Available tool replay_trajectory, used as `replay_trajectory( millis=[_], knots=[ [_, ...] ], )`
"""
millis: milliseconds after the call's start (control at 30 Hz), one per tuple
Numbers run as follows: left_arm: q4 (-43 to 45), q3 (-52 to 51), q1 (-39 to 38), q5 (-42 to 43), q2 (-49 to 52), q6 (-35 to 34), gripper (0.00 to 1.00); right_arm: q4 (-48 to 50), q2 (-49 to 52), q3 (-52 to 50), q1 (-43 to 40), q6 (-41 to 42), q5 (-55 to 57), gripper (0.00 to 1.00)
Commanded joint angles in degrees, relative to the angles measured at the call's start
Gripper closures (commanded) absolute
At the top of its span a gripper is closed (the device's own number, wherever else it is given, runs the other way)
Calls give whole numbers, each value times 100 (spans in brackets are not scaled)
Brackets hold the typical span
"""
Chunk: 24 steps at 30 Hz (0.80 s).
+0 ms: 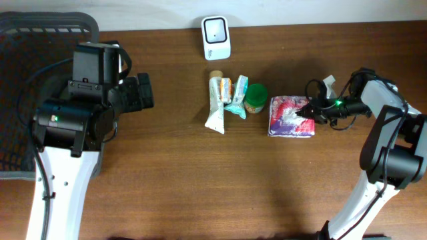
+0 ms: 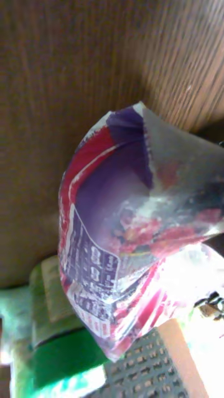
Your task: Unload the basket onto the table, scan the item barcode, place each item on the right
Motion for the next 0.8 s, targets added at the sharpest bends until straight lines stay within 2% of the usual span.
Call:
replay_trajectory(
  millis=[0,133,300,367,400,467,567,633,767],
  knots=[
    [-13,-11,20,-76,-2,87,1,20,-59,479,26,490,-413,96],
    [-63,-11,20,-79,-2,87,1,4,-170,1412,26,1235,-363,96],
    [-140,-11,20,-76,-2,87,1,328,-170,2562,46,2671,470,96],
    [-138,-11,20,-79,-2,90,1,1340,-168,2653,201,3659,470,96],
    [-140,-11,20,-79,-2,87,1,1679,-162,2647,278,3899,472,96],
    [-138,-11,20,-79,-2,87,1,2496,-146,2638,531,4212,501,96],
    [-138,-11,20,-79,-2,87,1,3777,-144,2638,1172,4251,623,96],
    [-140,-11,20,-76,-2,87,1,4216,-144,2638,1613,4472,1185,96],
    [-138,-11,20,-79,-2,87,1,4345,-103,2638,2514,5366,3300,96]
  ],
)
